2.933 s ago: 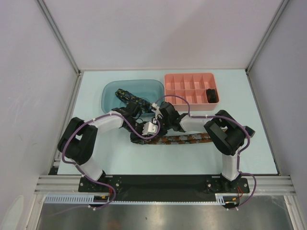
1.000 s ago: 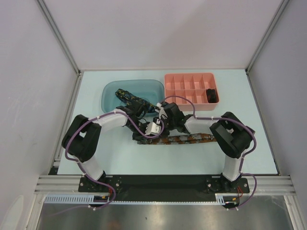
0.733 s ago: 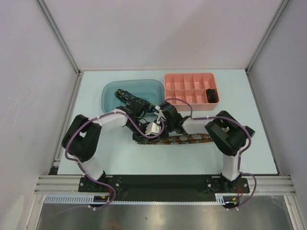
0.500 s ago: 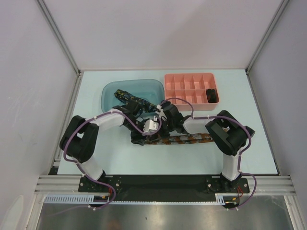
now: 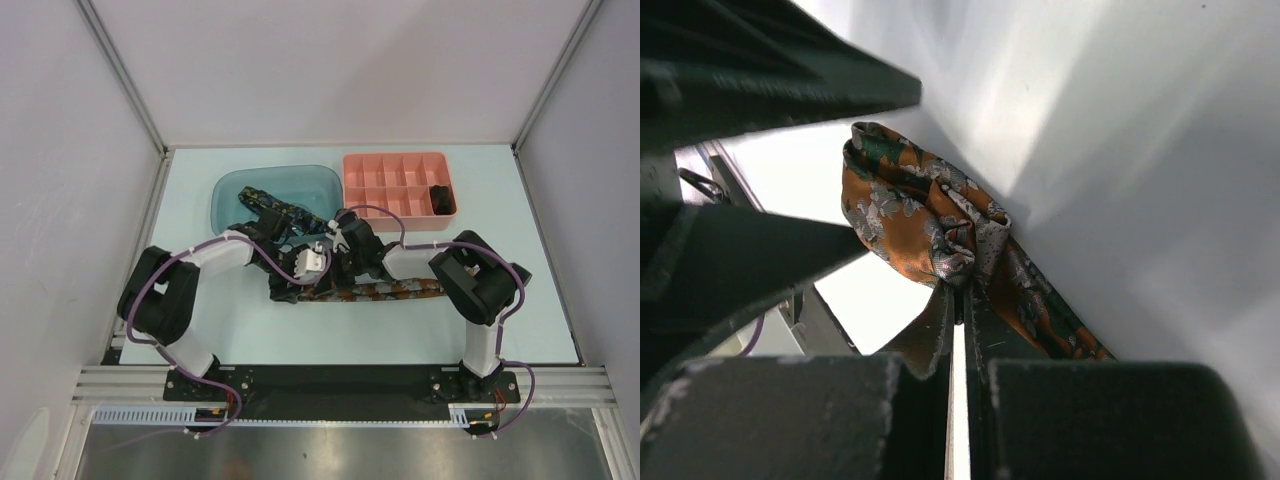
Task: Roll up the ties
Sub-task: Roll the tie at the center of the board.
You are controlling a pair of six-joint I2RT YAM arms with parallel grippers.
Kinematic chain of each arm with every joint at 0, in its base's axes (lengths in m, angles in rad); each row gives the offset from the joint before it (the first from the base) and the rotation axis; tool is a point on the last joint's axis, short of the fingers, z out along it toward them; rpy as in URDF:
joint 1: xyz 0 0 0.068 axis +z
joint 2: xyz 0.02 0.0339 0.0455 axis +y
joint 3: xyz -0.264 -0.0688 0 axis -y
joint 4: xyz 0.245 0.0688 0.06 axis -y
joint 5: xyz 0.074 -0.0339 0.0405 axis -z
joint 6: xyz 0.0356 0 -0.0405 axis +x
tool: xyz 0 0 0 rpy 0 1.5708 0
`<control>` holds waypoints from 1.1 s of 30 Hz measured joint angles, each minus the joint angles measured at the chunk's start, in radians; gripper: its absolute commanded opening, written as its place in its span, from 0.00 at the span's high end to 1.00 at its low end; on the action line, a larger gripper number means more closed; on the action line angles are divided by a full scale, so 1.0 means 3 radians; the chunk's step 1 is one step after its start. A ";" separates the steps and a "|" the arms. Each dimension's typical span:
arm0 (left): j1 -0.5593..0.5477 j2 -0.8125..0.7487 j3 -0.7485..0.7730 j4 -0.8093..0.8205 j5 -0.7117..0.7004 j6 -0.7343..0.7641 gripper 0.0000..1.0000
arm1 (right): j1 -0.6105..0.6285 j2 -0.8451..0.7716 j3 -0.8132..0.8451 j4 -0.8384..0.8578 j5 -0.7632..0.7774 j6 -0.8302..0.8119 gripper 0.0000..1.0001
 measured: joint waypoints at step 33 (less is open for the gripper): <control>-0.0487 0.0170 0.0019 0.0259 -0.0262 -0.0005 0.66 | -0.0071 -0.0108 -0.0033 -0.0013 -0.0104 0.0113 0.87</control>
